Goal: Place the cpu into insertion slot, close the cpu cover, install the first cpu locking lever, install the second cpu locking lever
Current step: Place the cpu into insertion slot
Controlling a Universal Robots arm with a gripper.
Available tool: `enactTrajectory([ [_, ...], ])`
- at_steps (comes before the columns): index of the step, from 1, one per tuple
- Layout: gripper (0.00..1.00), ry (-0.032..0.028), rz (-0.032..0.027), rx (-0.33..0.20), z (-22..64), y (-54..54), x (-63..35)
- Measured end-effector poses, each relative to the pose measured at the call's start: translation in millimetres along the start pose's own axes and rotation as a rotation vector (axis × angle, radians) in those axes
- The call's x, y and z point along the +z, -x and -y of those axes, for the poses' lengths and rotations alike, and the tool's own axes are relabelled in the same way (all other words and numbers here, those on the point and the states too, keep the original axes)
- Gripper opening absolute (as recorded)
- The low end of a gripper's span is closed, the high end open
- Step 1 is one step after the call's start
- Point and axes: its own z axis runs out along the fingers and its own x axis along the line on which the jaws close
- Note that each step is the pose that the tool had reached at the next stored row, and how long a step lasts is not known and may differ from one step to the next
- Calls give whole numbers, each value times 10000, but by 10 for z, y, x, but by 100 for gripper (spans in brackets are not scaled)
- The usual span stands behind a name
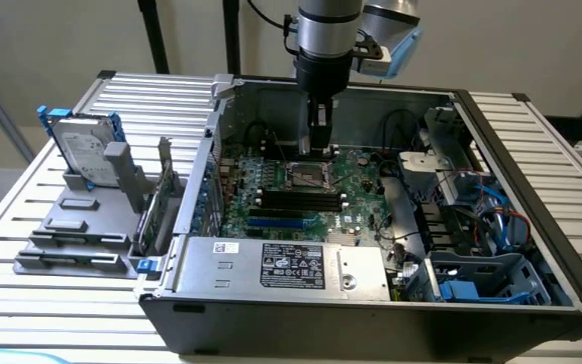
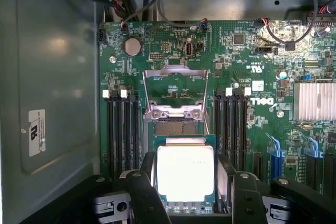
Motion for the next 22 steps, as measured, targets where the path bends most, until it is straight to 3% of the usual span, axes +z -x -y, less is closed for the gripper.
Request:
enactTrajectory([
  [22,55,1,-1,1,20,11,400],
])
